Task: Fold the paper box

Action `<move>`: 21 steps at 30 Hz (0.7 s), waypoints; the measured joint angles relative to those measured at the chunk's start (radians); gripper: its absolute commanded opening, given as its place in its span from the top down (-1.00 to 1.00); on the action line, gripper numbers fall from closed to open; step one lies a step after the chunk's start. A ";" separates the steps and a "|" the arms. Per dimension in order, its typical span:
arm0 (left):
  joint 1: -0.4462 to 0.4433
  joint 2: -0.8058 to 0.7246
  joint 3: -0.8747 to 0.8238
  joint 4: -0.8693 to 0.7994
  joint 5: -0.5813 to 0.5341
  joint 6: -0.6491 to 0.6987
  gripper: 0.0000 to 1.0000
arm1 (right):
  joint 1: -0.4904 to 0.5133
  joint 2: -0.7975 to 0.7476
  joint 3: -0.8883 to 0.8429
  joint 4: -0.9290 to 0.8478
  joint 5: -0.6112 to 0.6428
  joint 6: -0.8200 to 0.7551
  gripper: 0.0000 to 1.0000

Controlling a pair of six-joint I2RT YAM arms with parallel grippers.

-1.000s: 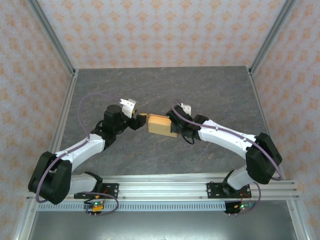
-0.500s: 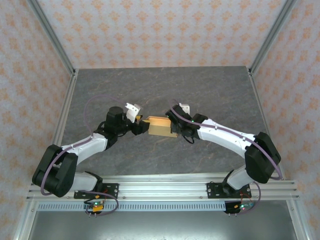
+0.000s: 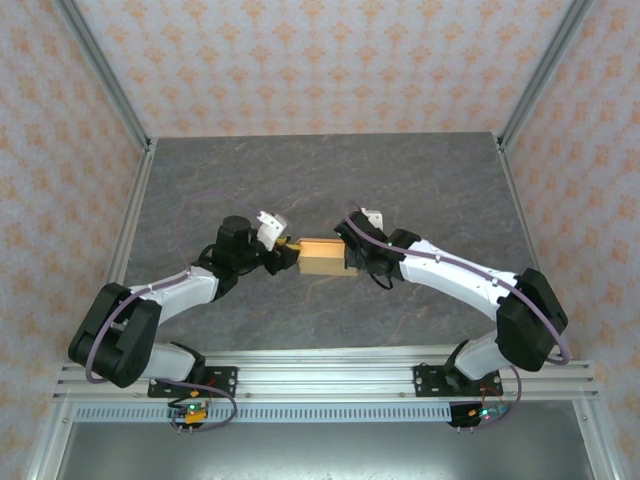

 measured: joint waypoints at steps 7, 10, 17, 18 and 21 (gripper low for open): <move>-0.001 0.000 0.002 0.000 0.016 0.021 0.81 | 0.000 -0.006 -0.003 -0.002 -0.014 0.000 0.83; -0.004 0.000 0.013 -0.007 0.016 0.025 0.83 | 0.000 -0.008 -0.003 -0.002 -0.018 0.000 0.83; -0.023 0.000 0.036 -0.044 0.006 0.016 0.98 | 0.003 -0.008 -0.003 -0.012 -0.005 0.018 0.83; -0.032 0.000 0.043 -0.050 0.000 0.011 0.98 | 0.008 -0.008 -0.003 -0.018 0.009 0.023 0.83; -0.053 0.000 0.061 -0.060 -0.028 -0.004 0.98 | 0.024 -0.008 -0.003 -0.040 0.040 0.032 0.83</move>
